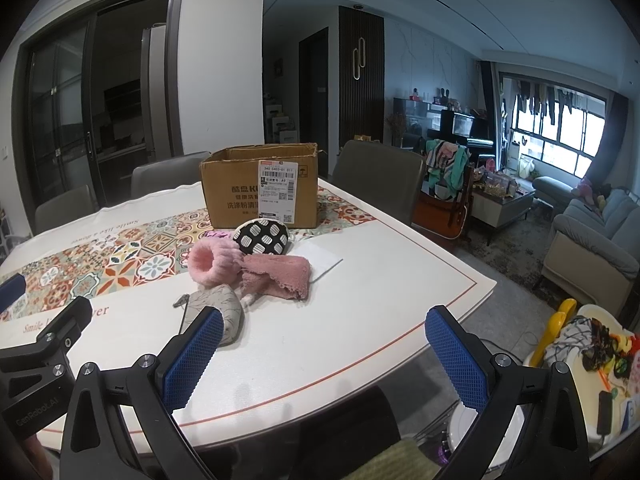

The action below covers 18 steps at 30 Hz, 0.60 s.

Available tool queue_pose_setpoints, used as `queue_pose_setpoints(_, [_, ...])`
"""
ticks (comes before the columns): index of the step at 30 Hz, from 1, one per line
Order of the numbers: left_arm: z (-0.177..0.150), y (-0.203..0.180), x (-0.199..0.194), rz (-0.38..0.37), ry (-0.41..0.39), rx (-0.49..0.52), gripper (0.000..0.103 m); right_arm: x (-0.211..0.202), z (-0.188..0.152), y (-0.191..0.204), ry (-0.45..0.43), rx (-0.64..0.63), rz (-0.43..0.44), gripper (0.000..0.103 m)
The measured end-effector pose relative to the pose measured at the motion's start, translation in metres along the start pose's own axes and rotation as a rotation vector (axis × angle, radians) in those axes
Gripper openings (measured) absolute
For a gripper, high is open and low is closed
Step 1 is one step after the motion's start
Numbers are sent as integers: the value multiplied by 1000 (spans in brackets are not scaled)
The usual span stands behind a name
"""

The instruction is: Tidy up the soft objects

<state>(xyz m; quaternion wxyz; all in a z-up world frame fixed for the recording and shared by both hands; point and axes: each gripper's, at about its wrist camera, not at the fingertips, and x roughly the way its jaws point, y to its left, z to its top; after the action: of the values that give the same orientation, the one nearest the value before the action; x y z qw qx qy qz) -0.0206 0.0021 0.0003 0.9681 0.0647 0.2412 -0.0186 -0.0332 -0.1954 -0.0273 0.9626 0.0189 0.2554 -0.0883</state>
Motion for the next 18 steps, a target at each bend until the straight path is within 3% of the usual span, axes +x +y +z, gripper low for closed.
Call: queue_pose_setpoints(18, [0, -2, -2, -15, 3, 4, 103, 0, 0, -1, 1, 2, 3, 103])
